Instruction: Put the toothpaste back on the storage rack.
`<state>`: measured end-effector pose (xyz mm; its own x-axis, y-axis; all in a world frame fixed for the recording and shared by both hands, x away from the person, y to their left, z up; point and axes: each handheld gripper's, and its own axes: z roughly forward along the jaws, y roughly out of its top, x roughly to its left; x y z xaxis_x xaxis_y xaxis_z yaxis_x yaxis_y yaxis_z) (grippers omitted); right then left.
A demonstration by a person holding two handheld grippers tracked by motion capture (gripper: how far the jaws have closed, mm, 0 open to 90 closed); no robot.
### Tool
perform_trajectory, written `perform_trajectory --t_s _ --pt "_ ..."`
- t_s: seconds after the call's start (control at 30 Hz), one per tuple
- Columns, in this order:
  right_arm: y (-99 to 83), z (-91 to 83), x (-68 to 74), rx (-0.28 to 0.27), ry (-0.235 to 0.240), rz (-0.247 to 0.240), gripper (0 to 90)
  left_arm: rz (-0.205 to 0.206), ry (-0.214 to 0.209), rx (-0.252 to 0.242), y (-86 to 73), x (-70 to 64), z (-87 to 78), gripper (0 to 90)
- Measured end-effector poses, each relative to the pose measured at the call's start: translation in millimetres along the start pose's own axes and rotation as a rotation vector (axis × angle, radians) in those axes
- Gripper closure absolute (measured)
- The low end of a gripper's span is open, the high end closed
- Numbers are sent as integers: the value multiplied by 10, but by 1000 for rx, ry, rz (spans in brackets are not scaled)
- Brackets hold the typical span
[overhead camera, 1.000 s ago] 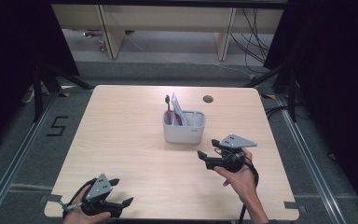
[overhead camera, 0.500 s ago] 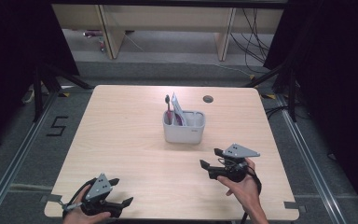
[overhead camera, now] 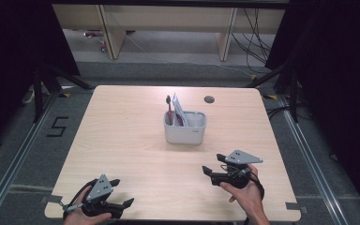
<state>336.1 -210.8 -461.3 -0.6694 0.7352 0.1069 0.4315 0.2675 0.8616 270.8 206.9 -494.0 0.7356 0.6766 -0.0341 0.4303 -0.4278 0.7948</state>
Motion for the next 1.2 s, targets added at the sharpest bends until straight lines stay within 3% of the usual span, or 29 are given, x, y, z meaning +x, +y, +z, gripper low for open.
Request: perform_trajectory --t_s 0.13,0.23,0.27,0.33,0.37,0.53,0.6,0.63,0.67,0.7,0.77,0.8,0.83,0.9,0.97,1.13,1.2 --pt "-59 -50 15 10 -18 -1 262 -1 -8 -4 7 -2 2 168" --pt "-115 -84 40 11 -17 26 260 15 -12 10 10 -2 -2 168" --pt "-125 -102 26 18 -19 5 259 3 -3 -4 6 -20 8 168" --pt "-157 -125 51 20 -22 30 259 0 -7 -17 3 -28 16 168" --pt "-166 -137 41 20 -26 11 259 2 -15 -9 6 -24 10 168" --pt "-232 -185 67 25 -29 14 256 1 1 -1 -2 -24 -1 168" --pt "-256 -193 79 21 -25 19 255 22 -3 17 -5 -6 -4 168" --pt "-270 -200 83 24 -21 18 254 10 -10 -1 -9 -19 6 168" --pt "-291 -198 118 22 -16 54 253 13 -1 -4 -12 -21 8 168" --pt "-310 -200 134 27 -16 58 251 12 -2 -5 -13 -20 10 168" --pt "-319 -216 126 45 -28 8 247 0 -1 -7 -16 -29 12 168" --pt "-333 -219 155 57 -29 26 246 0 -2 -7 -16 -29 14 168" --pt "-334 -226 145 59 -27 -5 246 0 0 -6 -17 -31 17 168" --pt "-351 -231 181 63 -29 5 245 9 1 8 -18 -29 20 168" --pt "-359 -231 180 67 -34 -33 242 11 1 15 -16 -31 16 168" --pt "-392 -246 240 73 -24 -2 229 -7 1 -6 -28 -35 23 168" --pt "-404 -258 239 84 -28 -33 221 0 4 2 -29 -28 20 168"
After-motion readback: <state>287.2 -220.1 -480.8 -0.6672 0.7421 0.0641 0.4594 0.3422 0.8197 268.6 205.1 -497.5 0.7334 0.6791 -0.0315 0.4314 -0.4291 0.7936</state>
